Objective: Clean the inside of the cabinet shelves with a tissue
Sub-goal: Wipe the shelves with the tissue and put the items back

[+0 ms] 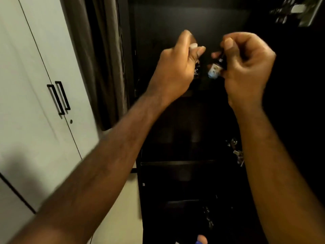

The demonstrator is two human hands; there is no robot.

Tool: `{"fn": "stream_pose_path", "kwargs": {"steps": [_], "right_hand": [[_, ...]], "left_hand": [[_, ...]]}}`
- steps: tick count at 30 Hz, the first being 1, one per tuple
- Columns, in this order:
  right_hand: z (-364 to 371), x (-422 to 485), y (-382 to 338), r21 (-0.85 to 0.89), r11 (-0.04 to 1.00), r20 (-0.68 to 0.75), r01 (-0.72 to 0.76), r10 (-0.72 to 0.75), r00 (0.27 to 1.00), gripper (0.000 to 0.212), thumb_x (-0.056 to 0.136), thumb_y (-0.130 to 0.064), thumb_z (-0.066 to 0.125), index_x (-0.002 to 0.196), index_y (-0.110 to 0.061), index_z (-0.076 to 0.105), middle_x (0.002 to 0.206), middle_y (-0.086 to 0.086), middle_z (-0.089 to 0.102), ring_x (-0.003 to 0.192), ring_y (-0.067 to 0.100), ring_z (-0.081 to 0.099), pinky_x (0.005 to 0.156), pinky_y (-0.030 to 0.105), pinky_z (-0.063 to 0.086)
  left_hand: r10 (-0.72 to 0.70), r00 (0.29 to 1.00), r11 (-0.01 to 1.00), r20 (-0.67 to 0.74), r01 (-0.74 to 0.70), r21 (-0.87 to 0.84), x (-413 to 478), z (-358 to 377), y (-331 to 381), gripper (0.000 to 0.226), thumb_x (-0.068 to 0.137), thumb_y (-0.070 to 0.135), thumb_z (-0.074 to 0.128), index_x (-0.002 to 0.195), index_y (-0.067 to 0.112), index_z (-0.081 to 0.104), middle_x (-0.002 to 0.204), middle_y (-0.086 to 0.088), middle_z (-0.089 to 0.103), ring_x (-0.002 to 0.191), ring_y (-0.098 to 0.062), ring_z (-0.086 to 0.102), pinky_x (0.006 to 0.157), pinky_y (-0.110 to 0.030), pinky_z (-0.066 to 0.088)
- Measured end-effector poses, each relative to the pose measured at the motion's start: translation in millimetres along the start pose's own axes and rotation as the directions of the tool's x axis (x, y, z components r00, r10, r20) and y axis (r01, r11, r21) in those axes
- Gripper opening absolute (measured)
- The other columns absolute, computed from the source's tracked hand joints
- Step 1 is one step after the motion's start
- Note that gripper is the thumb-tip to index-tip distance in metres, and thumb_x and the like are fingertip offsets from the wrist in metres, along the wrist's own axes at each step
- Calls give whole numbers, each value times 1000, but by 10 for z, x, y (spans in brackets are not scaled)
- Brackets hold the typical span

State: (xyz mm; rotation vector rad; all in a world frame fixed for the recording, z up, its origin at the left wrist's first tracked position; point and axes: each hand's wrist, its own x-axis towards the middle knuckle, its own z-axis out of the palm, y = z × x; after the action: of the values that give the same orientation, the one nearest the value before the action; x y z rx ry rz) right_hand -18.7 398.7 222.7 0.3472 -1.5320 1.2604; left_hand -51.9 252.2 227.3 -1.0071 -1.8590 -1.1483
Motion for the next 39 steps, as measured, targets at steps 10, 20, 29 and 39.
{"fn": "stream_pose_path", "kwargs": {"steps": [10, 20, 29, 39], "right_hand": [[163, 369, 766, -366, 930, 160, 32, 30, 987, 14, 91, -13, 61, 86, -21, 72, 80, -7, 70, 71, 5, 69, 69, 28, 59], [172, 349, 789, -390, 920, 165, -27, 99, 981, 12, 93, -15, 63, 88, -20, 72, 81, -7, 72, 73, 4, 70, 73, 30, 60], [155, 322, 770, -471, 879, 210, -69, 187, 959, 33, 87, -16, 72, 119, -23, 68, 104, -7, 69, 91, 4, 66, 83, 20, 56], [90, 235, 674, -389, 902, 211, -186, 284, 935, 71, 75, -15, 83, 138, -21, 51, 119, -6, 62, 106, 7, 62, 91, 25, 55]], "left_hand": [[-256, 952, 957, 168, 226, 179, 400, 402, -615, 23, 101, 28, 54, 98, 6, 53, 83, -5, 61, 71, -13, 55, 57, -27, 36], [-258, 950, 955, 173, 224, 194, 377, 423, -669, 21, 101, 29, 55, 102, 8, 52, 80, 0, 57, 67, -6, 52, 52, -17, 33], [-267, 932, 947, 244, 206, 248, 318, 403, -621, 33, 92, 21, 68, 117, 12, 49, 89, 3, 53, 70, -3, 51, 55, -17, 37], [-288, 928, 946, 235, 237, 220, 285, 383, -552, 65, 81, 17, 79, 133, 14, 42, 108, -2, 58, 89, -9, 56, 73, -22, 48]]}}
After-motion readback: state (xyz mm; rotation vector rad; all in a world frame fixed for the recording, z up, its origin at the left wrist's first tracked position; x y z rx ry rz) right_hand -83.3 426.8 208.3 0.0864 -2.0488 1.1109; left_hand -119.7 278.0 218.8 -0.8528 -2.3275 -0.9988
